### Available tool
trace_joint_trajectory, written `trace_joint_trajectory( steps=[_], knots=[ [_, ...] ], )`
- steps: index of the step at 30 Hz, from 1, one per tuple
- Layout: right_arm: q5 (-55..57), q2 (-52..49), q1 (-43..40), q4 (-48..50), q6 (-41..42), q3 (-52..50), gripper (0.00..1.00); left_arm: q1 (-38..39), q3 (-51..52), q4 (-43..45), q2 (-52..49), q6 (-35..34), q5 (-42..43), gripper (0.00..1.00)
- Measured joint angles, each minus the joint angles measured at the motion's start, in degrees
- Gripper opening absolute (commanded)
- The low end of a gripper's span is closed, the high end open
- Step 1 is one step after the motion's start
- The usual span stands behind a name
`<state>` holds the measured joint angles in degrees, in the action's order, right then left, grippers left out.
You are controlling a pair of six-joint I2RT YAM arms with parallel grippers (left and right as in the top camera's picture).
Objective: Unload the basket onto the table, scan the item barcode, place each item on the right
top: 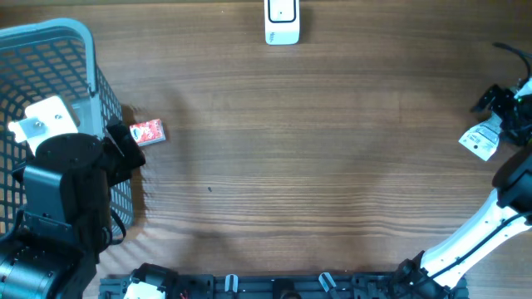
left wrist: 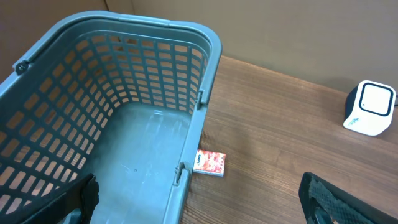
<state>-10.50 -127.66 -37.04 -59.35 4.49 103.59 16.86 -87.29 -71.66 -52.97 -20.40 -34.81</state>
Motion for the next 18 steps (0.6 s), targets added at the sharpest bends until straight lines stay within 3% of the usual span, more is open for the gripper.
trace_joint_trajectory(
  steps=[6,12,18],
  knots=[
    [-1.42,10.56,4.63,-0.11,0.44,-0.17,1.00,0.00,0.00,0.04,0.00,0.83,2.60,1.00],
    [-7.17,19.41,12.41,0.44,0.09,0.28,1.00,0.00,0.00,0.42,-0.74,2.80,11.39,1.00],
    [-9.01,18.91,18.36,-0.85,-0.26,0.24,1.00,0.00,0.00,1.81,-7.54,-6.38,14.16,1.00]
  ],
)
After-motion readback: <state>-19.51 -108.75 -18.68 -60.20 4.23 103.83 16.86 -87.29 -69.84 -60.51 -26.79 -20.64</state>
